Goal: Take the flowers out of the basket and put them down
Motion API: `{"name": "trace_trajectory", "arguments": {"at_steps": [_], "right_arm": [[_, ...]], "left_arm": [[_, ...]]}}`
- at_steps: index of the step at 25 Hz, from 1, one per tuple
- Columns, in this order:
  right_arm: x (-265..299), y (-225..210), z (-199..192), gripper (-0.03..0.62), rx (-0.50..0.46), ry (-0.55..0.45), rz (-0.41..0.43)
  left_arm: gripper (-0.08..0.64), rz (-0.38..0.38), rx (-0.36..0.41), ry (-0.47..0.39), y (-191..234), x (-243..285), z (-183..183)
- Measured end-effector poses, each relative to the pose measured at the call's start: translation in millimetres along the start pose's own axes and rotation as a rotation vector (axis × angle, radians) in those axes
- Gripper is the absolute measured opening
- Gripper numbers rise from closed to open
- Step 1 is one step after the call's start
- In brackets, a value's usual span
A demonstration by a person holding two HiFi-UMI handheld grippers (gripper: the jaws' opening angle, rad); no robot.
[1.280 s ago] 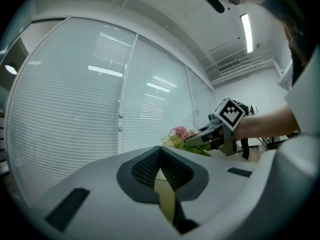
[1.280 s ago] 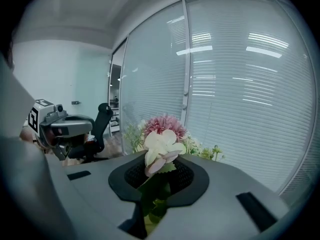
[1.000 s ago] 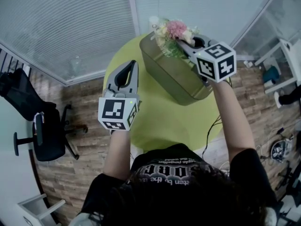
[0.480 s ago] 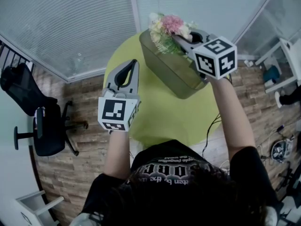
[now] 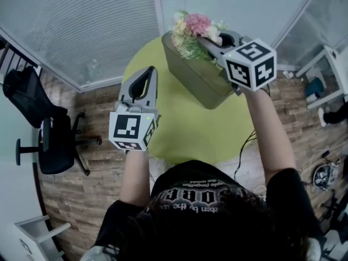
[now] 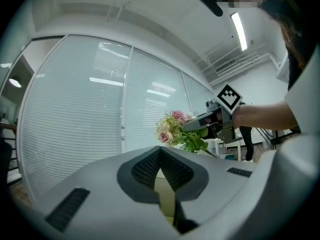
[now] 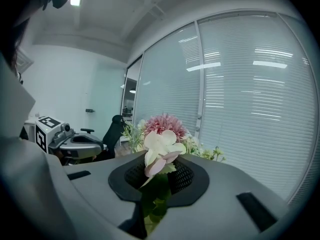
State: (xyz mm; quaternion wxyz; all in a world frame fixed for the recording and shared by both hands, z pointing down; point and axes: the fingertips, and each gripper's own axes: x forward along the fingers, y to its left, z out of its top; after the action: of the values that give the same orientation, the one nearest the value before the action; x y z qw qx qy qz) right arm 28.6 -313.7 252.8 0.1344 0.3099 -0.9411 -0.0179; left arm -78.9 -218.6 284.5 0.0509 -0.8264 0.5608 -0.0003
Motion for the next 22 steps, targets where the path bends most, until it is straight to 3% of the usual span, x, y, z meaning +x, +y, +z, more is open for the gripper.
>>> {"name": "trace_trajectory", "arguments": {"at_steps": [12,22], "right_arm": [[-4,85,37,0.072,-0.078,-0.004,0.158],[31,157,-14,0.072,-0.031,0.031,0.296]], "left_arm": [[0.002,0.176,0.021,-0.023,24,-58,18],[0.002,0.297,-0.008,0.015,40,-118,-5]]}}
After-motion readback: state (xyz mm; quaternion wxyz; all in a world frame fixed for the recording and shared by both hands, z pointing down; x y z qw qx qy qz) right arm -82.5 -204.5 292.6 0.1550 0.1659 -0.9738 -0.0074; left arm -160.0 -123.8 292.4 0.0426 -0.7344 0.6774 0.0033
